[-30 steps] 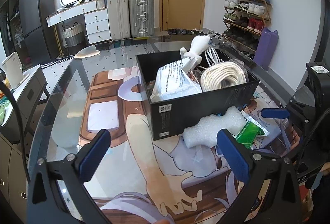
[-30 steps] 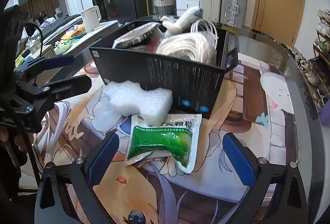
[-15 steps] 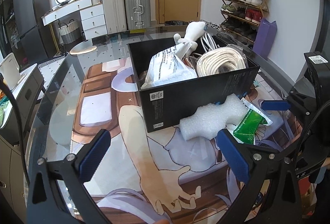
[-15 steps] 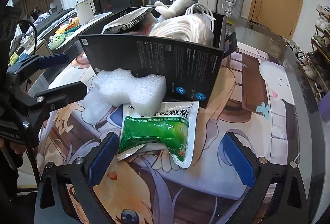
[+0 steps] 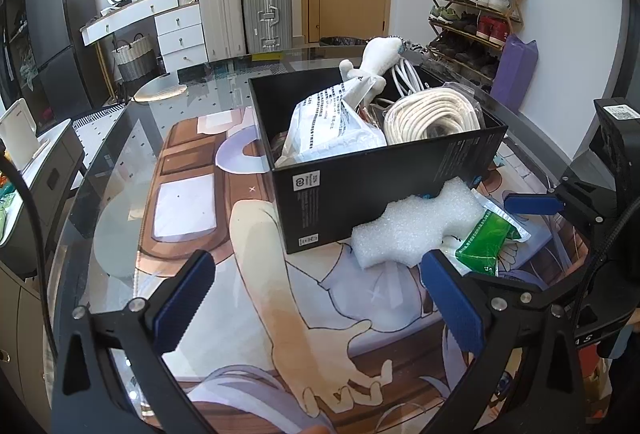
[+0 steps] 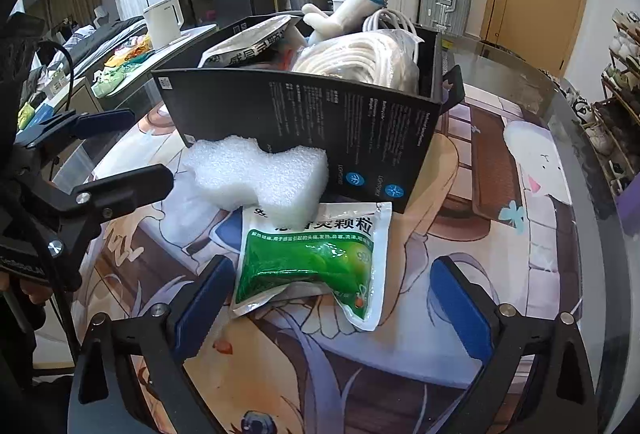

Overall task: Organize soft objects
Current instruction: 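Grasp the green sachet with right tool while left tool grasps the white foam block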

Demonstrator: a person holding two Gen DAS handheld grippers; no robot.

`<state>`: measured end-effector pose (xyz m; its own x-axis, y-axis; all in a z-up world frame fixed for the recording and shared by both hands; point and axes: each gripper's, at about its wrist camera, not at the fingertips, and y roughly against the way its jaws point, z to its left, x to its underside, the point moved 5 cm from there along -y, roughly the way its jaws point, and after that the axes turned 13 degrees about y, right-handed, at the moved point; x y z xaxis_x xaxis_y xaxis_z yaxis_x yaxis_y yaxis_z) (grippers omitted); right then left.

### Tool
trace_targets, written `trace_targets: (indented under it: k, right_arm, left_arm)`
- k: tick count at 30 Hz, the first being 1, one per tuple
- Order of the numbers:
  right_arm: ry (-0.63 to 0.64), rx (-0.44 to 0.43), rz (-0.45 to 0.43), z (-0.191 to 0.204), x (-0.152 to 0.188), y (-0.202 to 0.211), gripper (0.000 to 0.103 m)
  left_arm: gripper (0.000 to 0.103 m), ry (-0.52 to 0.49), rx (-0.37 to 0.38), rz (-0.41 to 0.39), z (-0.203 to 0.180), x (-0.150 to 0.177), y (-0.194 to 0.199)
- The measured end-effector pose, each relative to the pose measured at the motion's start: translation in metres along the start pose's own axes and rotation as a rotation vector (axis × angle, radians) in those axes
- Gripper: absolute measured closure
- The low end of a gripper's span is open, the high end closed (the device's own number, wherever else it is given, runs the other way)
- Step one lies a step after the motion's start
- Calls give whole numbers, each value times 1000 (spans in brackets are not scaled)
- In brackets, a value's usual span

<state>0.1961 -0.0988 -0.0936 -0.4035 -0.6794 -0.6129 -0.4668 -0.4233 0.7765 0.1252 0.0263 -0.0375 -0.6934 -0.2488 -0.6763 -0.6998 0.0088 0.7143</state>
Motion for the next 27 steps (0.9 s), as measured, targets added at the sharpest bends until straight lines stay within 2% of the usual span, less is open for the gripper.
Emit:
trace_targets:
  k: [4, 10, 18, 27]
  right_arm:
    - [17, -9, -16, 3, -1, 2, 23]
    - [62, -37, -31, 11, -1, 5, 33]
    - [155, -102, -50, 34, 1, 8, 35]
    - [184, -123, -55, 42, 2, 9, 35]
  left_arm:
    - [0, 1, 2, 0, 0, 0, 0]
    - [0, -3, 12, 9, -2, 2, -1]
    - [0, -6, 30, 48, -2, 6, -5]
    - [0, -5, 91, 63, -7, 8, -2]
